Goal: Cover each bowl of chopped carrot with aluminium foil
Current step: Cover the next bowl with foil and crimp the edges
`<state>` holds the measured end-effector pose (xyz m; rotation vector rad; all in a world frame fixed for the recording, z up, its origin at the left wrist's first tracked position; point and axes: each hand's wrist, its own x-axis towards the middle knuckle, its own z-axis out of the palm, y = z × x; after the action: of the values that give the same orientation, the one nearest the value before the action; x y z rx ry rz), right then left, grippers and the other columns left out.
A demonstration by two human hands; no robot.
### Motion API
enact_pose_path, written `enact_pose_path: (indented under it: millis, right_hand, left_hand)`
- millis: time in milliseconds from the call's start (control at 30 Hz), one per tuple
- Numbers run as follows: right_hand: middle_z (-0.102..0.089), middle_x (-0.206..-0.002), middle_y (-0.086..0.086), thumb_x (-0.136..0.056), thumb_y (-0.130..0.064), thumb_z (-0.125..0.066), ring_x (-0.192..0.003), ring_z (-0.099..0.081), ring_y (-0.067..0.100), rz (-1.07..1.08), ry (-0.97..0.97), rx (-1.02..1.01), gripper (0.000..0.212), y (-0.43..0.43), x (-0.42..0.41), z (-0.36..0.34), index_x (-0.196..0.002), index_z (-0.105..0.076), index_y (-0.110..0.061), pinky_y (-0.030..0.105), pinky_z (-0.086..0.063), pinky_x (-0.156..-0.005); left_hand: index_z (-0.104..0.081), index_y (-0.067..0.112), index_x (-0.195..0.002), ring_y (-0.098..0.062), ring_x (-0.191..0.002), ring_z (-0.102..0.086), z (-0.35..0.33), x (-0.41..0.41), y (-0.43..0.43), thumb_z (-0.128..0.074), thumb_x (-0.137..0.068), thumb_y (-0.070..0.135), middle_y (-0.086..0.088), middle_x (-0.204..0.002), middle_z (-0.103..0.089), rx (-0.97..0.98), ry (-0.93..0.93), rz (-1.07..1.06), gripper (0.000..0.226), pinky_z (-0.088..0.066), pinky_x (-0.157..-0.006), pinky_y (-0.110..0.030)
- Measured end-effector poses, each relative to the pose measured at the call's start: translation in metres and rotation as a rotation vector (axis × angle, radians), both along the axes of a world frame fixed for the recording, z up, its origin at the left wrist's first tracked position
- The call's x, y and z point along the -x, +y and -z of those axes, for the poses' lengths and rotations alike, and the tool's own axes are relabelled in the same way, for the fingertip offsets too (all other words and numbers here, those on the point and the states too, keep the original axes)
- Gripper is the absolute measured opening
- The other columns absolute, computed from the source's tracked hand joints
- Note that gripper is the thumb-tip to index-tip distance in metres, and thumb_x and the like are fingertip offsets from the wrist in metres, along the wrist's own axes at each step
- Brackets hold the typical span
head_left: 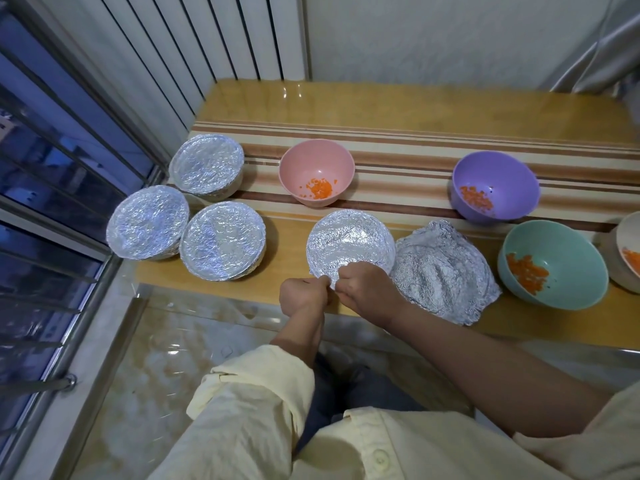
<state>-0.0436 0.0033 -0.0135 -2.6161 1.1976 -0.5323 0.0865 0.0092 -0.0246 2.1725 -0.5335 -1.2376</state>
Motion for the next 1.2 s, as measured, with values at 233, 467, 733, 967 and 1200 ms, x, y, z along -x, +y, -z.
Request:
enact_pose_path:
  millis: [233, 467, 733, 967, 1200]
  right_hand:
    - [-0.042, -0.054, 0.004, -0.077, -0.008, -0.060, -0.048, -0.043, 0.023, 0.009, -0.056, -0.023, 0.027, 0.003, -0.001, 0.002, -0.052, -0.049, -0.008, 0.027, -0.032, -0.044]
    - [-0.054, -0.063, 0.005, -0.064, -0.015, -0.080, -0.057, -0.053, 0.025, 0.041, -0.026, -0.040, 0.017, 0.003, 0.011, 0.000, -0.069, -0.065, -0.008, 0.030, -0.041, -0.050]
    - [-0.050, -0.059, 0.003, -0.059, -0.002, -0.080, -0.055, -0.049, 0.023, 0.062, 0.029, -0.013, 0.026, 0.002, 0.016, 0.003, -0.056, -0.056, -0.010, 0.031, -0.040, -0.049]
    - [-0.048, -0.057, 0.005, -0.060, 0.001, -0.078, -0.053, -0.048, 0.024, 0.008, 0.018, -0.012, 0.026, 0.001, 0.016, -0.002, -0.053, -0.054, -0.008, 0.030, -0.038, -0.048]
    - [-0.047, -0.056, 0.006, -0.063, 0.000, -0.075, -0.050, -0.047, 0.023, 0.006, -0.016, -0.026, 0.027, -0.002, 0.015, -0.005, -0.052, -0.052, -0.007, 0.027, -0.031, -0.047]
  left_hand:
    - [-0.063, 0.011, -0.037, -0.033, -0.068, -0.073, -0.006, 0.002, 0.007, -0.076, -0.061, 0.027, -0.011, -0.054, -0.068, -0.008, 0.006, 0.038, 0.032, -0.062, -0.076, -0.044]
    - [-0.063, 0.012, -0.034, -0.030, -0.063, -0.072, -0.008, 0.000, -0.003, -0.074, -0.062, 0.022, -0.009, -0.052, -0.068, -0.035, 0.021, 0.050, 0.032, -0.062, -0.079, -0.046]
    - [-0.068, 0.014, -0.039, -0.027, -0.052, -0.062, -0.008, -0.003, 0.000, -0.076, -0.066, 0.031, -0.009, -0.052, -0.067, -0.003, 0.037, 0.049, 0.033, -0.061, -0.079, -0.051]
    - [-0.069, 0.021, -0.042, -0.026, -0.055, -0.059, -0.001, 0.012, 0.015, -0.073, -0.051, 0.036, -0.012, -0.053, -0.066, 0.052, 0.042, -0.022, 0.017, -0.062, -0.073, -0.052]
    - [-0.070, 0.023, -0.043, -0.028, -0.056, -0.061, 0.006, 0.016, 0.010, -0.071, -0.043, 0.045, -0.008, -0.053, -0.067, 0.065, 0.113, -0.062, 0.021, -0.062, -0.074, -0.052]
